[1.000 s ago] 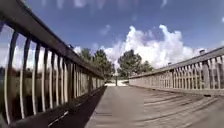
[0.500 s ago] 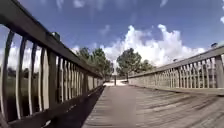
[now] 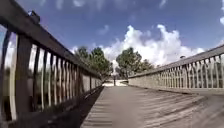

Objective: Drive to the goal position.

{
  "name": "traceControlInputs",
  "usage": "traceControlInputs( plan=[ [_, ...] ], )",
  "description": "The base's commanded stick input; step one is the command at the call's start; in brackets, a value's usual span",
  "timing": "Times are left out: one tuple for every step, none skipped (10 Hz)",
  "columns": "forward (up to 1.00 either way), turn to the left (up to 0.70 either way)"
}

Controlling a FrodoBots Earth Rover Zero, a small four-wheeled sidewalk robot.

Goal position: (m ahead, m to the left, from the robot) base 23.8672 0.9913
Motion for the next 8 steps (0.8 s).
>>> traceControlInputs(
  plan=[
    [0.85,0.00],
    [0.85,0.00],
    [0.85,0.00],
    [0.85,0.00],
    [0.85,0.00],
    [0.85,0.00],
    [0.85,0.00],
    [0.85,0.29]
  ],
)
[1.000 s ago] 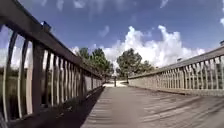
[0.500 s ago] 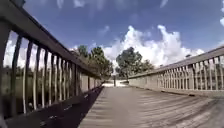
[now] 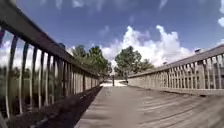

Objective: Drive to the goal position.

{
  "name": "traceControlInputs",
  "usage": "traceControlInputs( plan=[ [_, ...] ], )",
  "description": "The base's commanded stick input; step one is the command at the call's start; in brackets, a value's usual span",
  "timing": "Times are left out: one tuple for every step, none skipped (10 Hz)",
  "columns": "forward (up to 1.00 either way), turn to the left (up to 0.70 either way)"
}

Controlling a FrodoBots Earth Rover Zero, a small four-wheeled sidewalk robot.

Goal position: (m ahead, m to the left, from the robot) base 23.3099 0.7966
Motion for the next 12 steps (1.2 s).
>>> traceControlInputs(
  plan=[
    [0.85,0.34],
    [0.85,0.34],
    [0.85,0.34],
    [0.85,0.34],
    [0.85,0.00],
    [0.85,0.00],
    [0.85,0.00],
    [0.85,0.00],
    [0.85,0.00],
    [0.85,0.00],
    [0.85,0.00],
    [0.85,0.00]
  ],
)
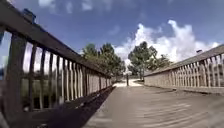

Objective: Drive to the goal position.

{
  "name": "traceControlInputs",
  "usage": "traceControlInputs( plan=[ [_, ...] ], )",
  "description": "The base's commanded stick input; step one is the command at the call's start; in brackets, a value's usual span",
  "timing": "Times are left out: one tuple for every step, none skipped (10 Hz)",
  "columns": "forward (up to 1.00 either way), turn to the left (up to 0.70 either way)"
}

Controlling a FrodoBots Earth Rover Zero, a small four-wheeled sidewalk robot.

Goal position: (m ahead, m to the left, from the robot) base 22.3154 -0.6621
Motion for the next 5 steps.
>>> traceControlInputs(
  plan=[
    [0.85,0.00],
    [0.85,0.00],
    [0.85,0.00],
    [0.85,0.00],
    [0.85,0.00]
  ],
)
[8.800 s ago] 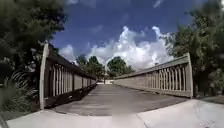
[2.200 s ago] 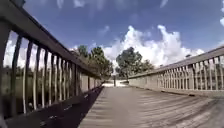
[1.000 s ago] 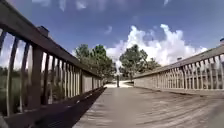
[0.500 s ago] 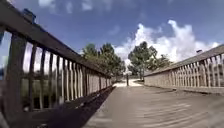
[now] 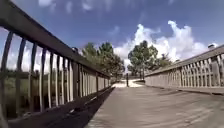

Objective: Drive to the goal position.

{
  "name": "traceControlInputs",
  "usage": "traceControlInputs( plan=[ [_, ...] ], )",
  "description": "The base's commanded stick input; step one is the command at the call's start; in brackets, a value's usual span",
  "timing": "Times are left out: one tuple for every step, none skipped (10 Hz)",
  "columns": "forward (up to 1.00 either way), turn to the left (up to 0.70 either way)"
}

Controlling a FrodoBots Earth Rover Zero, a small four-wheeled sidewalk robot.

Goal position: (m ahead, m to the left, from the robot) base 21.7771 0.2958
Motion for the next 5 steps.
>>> traceControlInputs(
  plan=[
    [0.85,0.00],
    [0.85,0.00],
    [0.85,0.00],
    [0.85,0.00],
    [0.85,0.00]
  ],
)
